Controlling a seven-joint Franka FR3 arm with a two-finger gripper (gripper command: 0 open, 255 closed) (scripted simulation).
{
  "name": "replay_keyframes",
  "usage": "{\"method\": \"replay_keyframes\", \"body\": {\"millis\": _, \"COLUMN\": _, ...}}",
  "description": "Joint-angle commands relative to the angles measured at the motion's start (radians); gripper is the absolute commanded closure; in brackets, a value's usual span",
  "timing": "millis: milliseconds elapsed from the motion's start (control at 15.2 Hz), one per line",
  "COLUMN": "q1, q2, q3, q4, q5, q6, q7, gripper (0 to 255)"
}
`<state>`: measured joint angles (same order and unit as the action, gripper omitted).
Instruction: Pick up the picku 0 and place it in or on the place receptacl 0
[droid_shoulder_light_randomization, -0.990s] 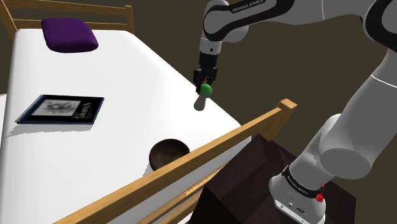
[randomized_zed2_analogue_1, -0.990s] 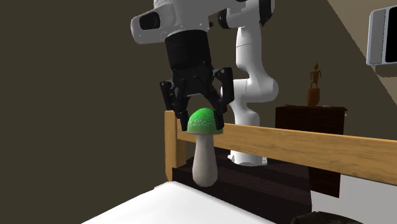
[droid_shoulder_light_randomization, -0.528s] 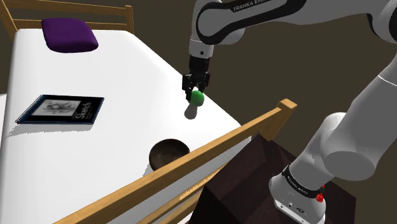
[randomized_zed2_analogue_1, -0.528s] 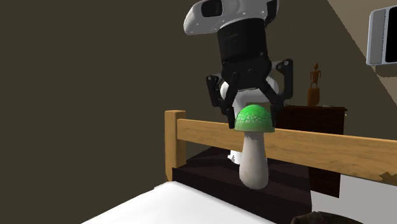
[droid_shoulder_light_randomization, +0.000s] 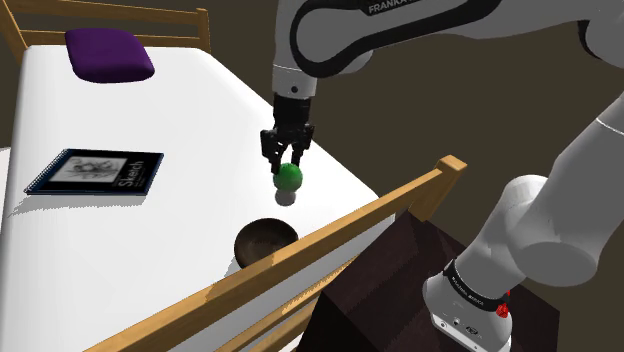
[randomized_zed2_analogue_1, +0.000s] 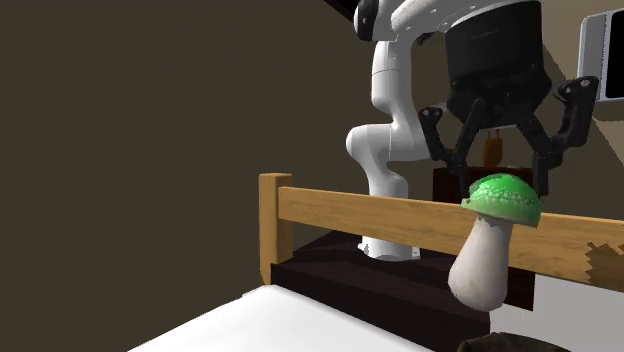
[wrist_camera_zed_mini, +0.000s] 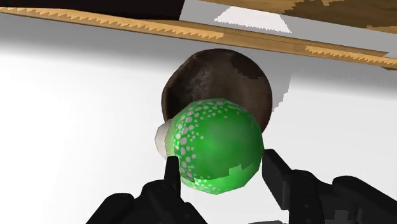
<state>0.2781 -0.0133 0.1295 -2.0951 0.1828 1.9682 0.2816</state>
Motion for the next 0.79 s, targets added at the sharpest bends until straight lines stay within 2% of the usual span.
{"method": "replay_keyframes", "body": {"millis": 0, "q1": 0.025, "q2": 0.001, "q3": 0.025, "q4": 0.016, "q5": 0.006, "q6": -0.006, "q7": 0.051, "gripper": 255}}
{"method": "replay_keyframes", "body": {"millis": 132, "q1": 0.051, "q2": 0.012, "q3": 0.052, "q4": 0.036, "q5": 0.009, "q6": -0.006, "q7": 0.103, "gripper": 255}}
{"method": "replay_keyframes", "body": {"millis": 198, "q1": 0.040, "q2": 0.010, "q3": 0.041, "q4": 0.025, "q5": 0.008, "q6": -0.002, "q7": 0.077, "gripper": 255}}
{"method": "replay_keyframes", "body": {"millis": 264, "q1": 0.040, "q2": 0.010, "q3": 0.041, "q4": 0.025, "q5": 0.008, "q6": -0.002, "q7": 0.077, "gripper": 0}}
{"method": "replay_keyframes", "body": {"millis": 528, "q1": 0.034, "q2": 0.007, "q3": 0.037, "q4": -0.111, "q5": -0.075, "q6": 0.211, "q7": 0.359, "gripper": 0}}
{"method": "replay_keyframes", "body": {"millis": 726, "q1": 0.027, "q2": 0.020, "q3": 0.032, "q4": -0.197, "q5": -0.171, "q6": 0.353, "q7": 0.602, "gripper": 0}}
